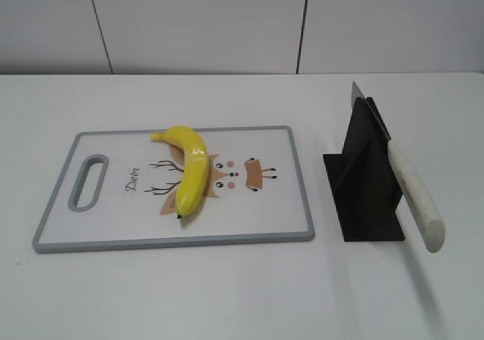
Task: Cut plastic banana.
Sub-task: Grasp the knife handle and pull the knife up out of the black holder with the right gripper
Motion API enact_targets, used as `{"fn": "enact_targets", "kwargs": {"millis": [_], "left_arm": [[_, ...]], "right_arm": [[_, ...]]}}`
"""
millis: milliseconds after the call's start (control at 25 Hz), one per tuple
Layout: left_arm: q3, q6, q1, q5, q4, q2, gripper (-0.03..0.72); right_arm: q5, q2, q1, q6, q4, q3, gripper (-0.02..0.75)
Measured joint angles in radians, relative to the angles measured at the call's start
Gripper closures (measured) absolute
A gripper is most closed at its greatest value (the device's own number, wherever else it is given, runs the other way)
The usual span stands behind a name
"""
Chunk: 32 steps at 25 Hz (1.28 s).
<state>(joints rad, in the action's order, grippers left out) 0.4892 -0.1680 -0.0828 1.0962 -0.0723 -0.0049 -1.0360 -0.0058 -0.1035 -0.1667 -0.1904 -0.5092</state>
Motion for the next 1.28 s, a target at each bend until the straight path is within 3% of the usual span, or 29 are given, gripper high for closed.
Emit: {"fn": "enact_targets", "kwargs": {"millis": [1280], "left_arm": [[0.0,0.0,0.0,-0.004,0.0,0.0,0.205]], "right_arm": [[0.0,0.0,0.0,0.0,0.0,0.0,0.163]]}}
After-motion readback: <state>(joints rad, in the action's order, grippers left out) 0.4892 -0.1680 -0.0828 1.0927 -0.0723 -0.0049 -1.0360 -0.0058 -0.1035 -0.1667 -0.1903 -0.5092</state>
